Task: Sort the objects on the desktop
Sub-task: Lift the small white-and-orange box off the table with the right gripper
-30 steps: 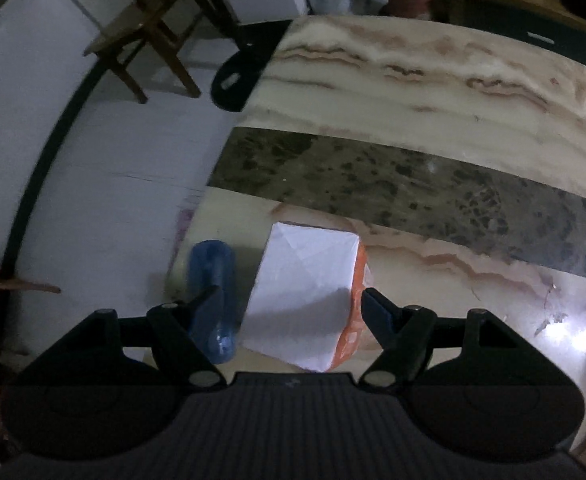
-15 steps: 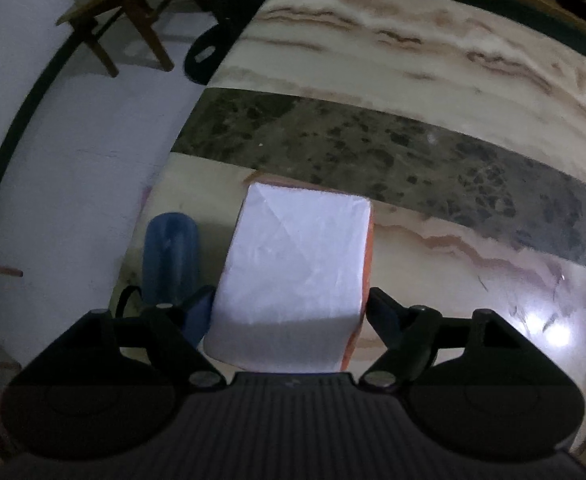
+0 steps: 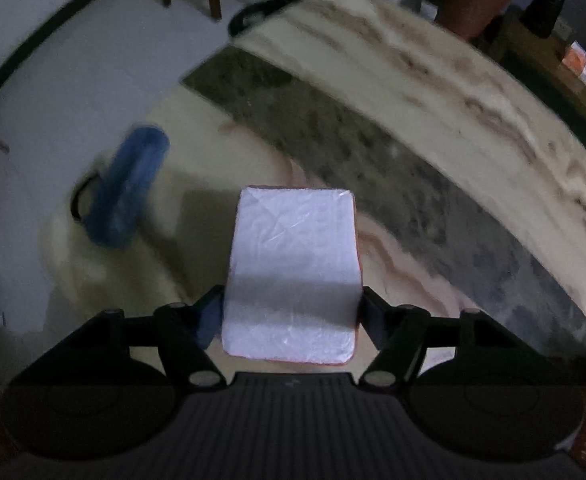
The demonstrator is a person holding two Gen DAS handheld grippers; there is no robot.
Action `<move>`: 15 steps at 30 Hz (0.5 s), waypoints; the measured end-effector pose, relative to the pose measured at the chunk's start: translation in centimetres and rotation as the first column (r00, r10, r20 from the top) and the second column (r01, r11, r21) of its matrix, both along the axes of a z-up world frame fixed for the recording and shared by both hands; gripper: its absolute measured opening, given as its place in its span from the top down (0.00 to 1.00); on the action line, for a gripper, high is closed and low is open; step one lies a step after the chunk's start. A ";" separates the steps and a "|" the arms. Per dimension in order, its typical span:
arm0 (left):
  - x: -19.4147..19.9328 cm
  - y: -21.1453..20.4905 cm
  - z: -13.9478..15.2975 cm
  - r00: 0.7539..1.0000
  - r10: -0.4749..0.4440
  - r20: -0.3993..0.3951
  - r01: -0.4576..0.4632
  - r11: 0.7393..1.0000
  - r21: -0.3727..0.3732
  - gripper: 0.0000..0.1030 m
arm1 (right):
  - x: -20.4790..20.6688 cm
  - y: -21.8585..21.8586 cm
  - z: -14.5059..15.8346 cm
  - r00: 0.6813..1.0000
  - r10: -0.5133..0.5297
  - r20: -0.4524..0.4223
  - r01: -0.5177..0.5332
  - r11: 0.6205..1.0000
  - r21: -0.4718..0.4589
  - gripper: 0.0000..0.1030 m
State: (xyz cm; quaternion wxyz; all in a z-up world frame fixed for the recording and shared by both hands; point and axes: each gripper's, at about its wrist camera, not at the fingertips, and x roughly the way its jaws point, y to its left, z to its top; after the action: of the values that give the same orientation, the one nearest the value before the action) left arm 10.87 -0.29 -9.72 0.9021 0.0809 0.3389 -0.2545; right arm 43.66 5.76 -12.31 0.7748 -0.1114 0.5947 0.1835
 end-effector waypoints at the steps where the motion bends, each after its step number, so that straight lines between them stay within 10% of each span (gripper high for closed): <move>1: 0.0 0.0 0.0 1.000 -0.001 0.000 0.001 1.000 0.002 0.18 | 0.1 -0.4 -0.1 1.000 0.002 -0.018 -0.002 1.000 0.004 0.29; 15: 0.4 0.0 -0.3 1.000 0.004 -0.010 -0.004 1.000 -0.008 0.18 | 2.3 0.8 -2.3 0.995 -0.077 -0.064 0.075 0.997 -0.029 0.23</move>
State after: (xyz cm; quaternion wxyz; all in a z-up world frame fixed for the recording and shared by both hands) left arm 11.25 -0.25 -10.00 0.9013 0.0752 0.3424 -0.2547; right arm 46.00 6.59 -14.58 0.7599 -0.0932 0.6257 0.1495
